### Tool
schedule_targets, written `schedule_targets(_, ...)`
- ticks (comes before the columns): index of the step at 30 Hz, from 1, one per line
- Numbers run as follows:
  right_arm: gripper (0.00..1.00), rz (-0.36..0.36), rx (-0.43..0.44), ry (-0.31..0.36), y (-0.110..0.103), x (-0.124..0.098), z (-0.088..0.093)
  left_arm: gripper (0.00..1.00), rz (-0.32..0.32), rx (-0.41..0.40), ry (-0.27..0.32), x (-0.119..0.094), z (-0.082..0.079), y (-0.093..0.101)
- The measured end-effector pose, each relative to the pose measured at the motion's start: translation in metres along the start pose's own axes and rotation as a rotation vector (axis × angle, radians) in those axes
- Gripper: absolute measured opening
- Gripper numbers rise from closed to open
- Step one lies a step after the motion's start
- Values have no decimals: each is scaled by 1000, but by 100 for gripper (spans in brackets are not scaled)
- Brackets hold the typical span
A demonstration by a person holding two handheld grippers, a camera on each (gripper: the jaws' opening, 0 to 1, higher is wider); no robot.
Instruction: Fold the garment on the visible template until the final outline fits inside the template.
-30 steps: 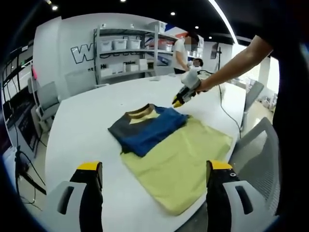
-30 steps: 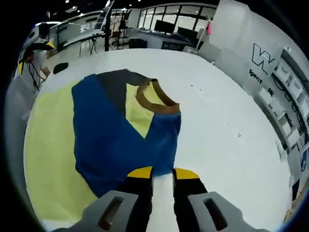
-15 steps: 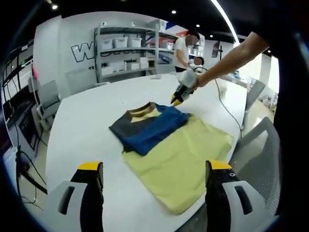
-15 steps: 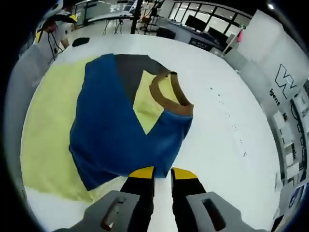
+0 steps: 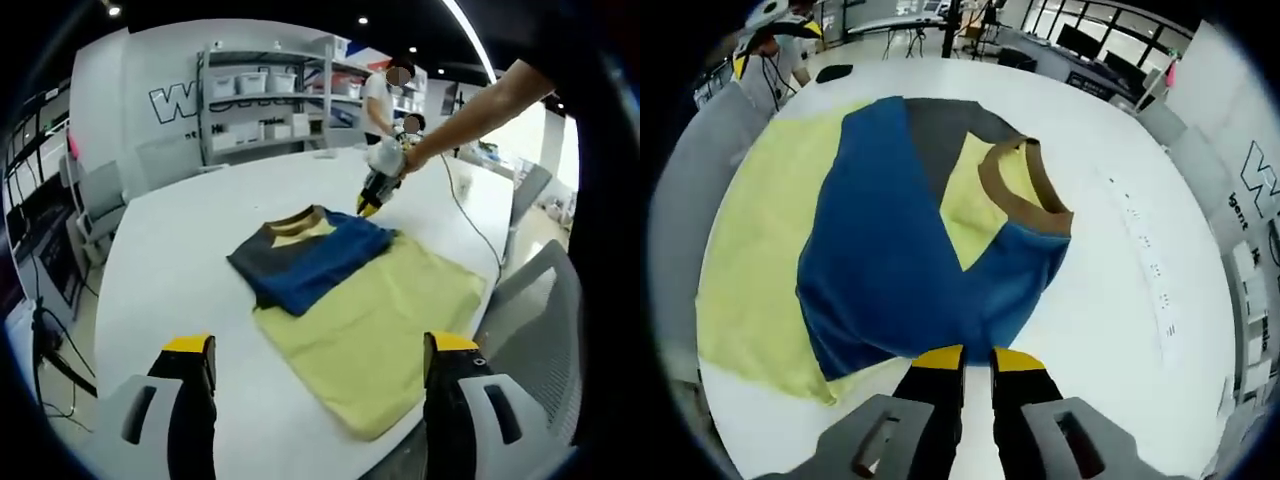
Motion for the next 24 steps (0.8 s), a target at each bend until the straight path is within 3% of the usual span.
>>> schedule_targets(8,9,1,-14,10,4,4,-3,82,-5,-4,-9,1,2,0)
schedule_targets(12,5,-16,-1,-7,2,8,-1,82,-6,-7,-14,1,3,-1)
schedule_targets(15,2,3,55,-18,6,8,1,82,-10,-10,-7,1,2,-1)
schedule_targets(24,0,19,37,-29,6,-1,0,82,0,-9,-5,3,3,0)
Point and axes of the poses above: the point that each gripper's makers call its tool centre point, and the gripper's own axes: x roughly forward along the fingers, y roughly to its right, z roughly out of its underside, the point moved 7 cm from there along -x, roughly backward along the fingers, and after that the axes turned 2 degrees about -x, right-handed, at the moved point
